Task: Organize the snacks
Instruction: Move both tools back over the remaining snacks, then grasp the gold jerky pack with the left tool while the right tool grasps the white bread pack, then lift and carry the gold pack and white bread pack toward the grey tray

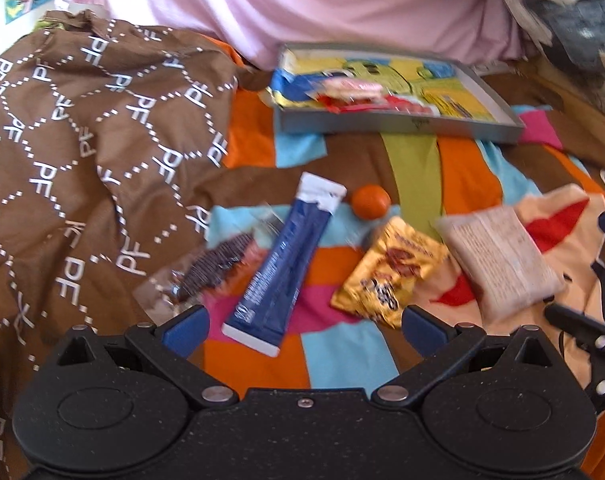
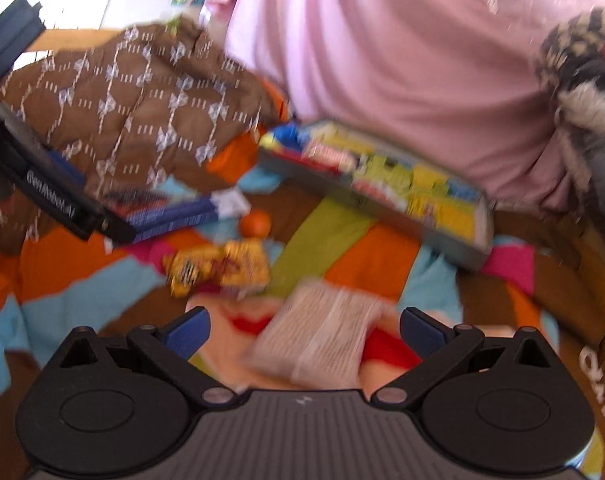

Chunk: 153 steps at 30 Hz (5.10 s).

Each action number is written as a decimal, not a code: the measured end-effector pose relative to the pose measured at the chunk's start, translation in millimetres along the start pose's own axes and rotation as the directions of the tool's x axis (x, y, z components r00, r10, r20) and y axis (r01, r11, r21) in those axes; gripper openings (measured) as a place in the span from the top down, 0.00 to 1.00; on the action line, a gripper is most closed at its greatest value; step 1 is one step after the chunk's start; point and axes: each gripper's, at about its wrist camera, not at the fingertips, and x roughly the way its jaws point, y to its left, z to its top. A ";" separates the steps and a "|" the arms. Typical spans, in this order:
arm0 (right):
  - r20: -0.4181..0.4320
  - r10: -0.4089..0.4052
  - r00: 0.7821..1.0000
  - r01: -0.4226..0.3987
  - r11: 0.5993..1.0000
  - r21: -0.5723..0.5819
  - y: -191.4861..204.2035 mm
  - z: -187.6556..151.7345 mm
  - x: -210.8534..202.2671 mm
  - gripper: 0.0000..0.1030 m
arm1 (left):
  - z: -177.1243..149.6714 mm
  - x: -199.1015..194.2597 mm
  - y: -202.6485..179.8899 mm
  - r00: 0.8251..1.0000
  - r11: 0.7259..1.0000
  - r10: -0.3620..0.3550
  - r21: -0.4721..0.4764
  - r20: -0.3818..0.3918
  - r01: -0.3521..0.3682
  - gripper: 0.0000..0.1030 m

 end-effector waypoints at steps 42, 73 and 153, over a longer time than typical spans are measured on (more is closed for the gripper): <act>-0.149 -0.063 0.987 0.073 0.995 0.065 -4.0 -8.8 77.9 0.00 | 7.9 72.6 -50.8 0.995 0.924 -0.102 0.373 0.019 0.087 0.03; -0.174 0.021 0.984 -0.008 0.997 0.075 -8.4 -9.4 86.1 0.18 | 19.7 93.1 -40.1 0.976 0.978 -0.154 0.114 -0.154 0.173 0.47; 0.021 -0.038 0.999 0.043 0.798 -0.601 40.0 -40.0 5.2 0.26 | -10.4 16.1 -46.0 0.969 0.979 -0.181 0.069 -0.166 0.194 0.48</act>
